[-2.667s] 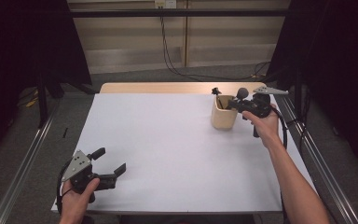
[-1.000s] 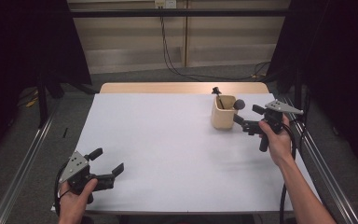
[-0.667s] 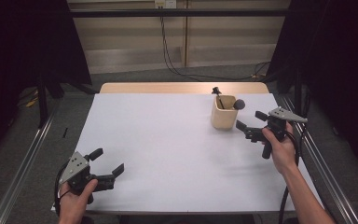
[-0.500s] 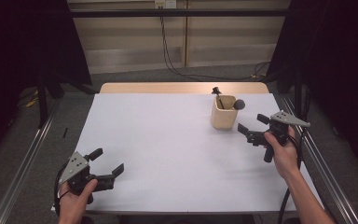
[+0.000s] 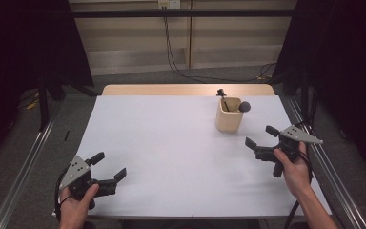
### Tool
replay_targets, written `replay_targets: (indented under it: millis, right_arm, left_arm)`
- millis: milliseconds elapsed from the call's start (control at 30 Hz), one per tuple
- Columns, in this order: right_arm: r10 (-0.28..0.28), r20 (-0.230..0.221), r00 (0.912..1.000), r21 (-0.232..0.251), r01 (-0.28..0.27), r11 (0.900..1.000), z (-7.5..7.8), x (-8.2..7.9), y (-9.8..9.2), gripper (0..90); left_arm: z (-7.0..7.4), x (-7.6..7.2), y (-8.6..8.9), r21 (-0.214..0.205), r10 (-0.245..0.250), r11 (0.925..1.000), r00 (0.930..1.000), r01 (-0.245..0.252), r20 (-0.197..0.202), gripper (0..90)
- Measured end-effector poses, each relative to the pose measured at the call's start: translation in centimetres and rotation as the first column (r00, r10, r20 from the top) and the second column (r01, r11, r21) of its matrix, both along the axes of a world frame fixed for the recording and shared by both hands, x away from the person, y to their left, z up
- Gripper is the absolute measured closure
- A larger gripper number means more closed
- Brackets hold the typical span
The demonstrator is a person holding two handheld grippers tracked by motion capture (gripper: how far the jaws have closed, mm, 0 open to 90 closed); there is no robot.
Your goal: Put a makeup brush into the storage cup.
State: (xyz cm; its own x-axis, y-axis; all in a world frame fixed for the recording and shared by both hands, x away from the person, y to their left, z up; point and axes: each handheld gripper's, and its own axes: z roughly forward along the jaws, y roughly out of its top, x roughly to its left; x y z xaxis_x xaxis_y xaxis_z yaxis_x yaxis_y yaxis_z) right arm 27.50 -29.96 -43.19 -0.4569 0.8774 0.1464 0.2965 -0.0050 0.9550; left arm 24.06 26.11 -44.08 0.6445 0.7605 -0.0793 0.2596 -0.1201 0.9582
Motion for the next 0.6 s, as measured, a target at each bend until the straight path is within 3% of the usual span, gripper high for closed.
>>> replay_targets:
  millis: [600]
  right_arm:
    - [-0.022,0.004,0.9998,0.014,0.022,0.9997,-1.4,-4.1,-0.1,0.1]
  left_arm:
    - [0.0,-0.5,-0.1,-0.006,-0.004,1.0,1.0,0.004,0.009,2.4]
